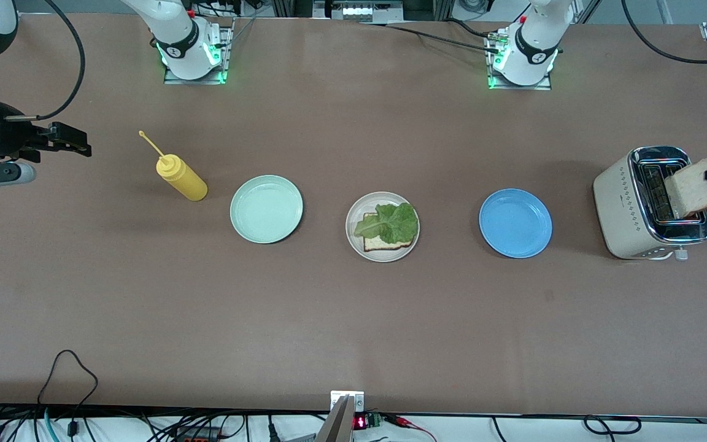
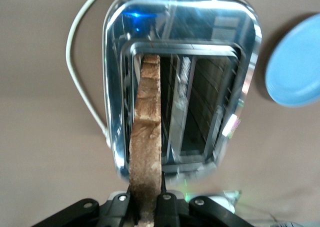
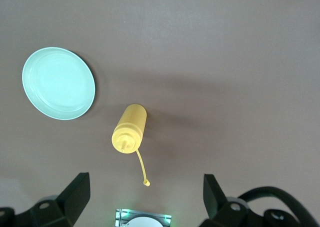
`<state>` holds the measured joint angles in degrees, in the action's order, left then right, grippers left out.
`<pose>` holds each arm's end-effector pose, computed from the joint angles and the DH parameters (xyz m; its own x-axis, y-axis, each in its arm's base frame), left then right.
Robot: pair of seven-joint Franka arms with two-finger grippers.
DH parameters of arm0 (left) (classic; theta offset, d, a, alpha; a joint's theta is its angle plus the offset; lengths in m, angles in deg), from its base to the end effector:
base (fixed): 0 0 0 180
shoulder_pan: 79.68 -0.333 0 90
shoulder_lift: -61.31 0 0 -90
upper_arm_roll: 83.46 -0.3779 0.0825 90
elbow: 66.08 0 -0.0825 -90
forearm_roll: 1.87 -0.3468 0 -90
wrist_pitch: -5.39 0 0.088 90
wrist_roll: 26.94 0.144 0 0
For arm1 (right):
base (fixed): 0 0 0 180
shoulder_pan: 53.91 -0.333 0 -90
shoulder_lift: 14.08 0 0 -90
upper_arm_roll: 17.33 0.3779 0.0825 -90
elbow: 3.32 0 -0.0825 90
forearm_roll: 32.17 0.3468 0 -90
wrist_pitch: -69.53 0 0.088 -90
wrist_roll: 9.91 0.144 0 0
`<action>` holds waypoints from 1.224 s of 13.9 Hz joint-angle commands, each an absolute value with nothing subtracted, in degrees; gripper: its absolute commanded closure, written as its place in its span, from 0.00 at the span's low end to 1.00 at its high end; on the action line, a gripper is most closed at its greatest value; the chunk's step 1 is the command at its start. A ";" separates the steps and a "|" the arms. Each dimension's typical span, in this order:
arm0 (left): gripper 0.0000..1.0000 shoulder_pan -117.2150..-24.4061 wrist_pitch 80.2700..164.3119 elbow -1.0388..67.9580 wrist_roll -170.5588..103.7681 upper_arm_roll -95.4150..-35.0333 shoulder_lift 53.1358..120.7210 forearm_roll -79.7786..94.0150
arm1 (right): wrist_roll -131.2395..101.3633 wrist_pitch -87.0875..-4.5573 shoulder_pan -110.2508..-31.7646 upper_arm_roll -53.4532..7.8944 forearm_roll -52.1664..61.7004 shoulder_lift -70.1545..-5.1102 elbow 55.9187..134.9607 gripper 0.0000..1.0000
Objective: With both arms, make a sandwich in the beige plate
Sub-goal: 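Grasp the second bread slice in the toaster with the left gripper, then carry the bread slice onto the lettuce and lower it with the left gripper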
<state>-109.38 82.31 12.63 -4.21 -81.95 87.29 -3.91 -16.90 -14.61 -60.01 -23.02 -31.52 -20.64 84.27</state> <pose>0.5307 0.2944 0.4601 0.8975 0.0480 -0.4384 0.1300 -0.9787 0.1588 0.5384 0.0089 0.5994 0.9767 0.1285 -0.1720 0.1268 -0.9917 -0.0211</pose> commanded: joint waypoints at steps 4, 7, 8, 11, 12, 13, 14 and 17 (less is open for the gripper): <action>0.99 -108.95 64.47 1.16 -2.33 -69.17 84.16 0.21 | -16.67 -14.14 -60.06 -23.48 -31.73 -21.20 82.46 0.00; 1.00 -108.25 65.50 6.14 -6.18 -61.33 86.25 15.12 | -16.67 -14.49 -60.32 -23.48 -32.34 -21.02 82.46 0.00; 1.00 -107.38 68.55 8.95 -7.77 -61.23 86.70 21.53 | -16.67 -14.66 -60.41 -23.48 -32.26 -21.02 82.46 0.00; 1.00 -100.37 77.61 15.21 -9.89 -61.14 86.44 27.65 | -16.67 -14.58 -60.41 -23.48 -32.25 -20.94 82.46 0.00; 1.00 -97.38 80.33 16.44 -11.20 -61.14 86.79 28.53 | -16.67 -14.49 -60.41 -23.40 -32.25 -21.02 82.46 0.00; 1.00 -94.83 83.58 18.89 -12.00 -61.14 87.14 30.71 | -16.67 -14.66 -60.50 -23.39 -32.25 -21.02 82.46 0.00; 1.00 -92.54 87.44 21.18 -12.00 -61.14 87.84 33.17 | -16.67 -14.58 -60.41 -23.39 -32.25 -21.02 82.46 0.00; 1.00 -85.24 96.86 23.57 -12.35 -61.14 92.14 38.18 | -16.67 -14.66 -60.50 -23.39 -32.25 -21.02 82.46 0.00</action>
<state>-87.97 93.03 22.53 -12.06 -60.73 89.78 34.69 -16.81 -14.95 -60.12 -23.33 -31.54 -20.69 83.49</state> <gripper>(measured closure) 0.903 0.000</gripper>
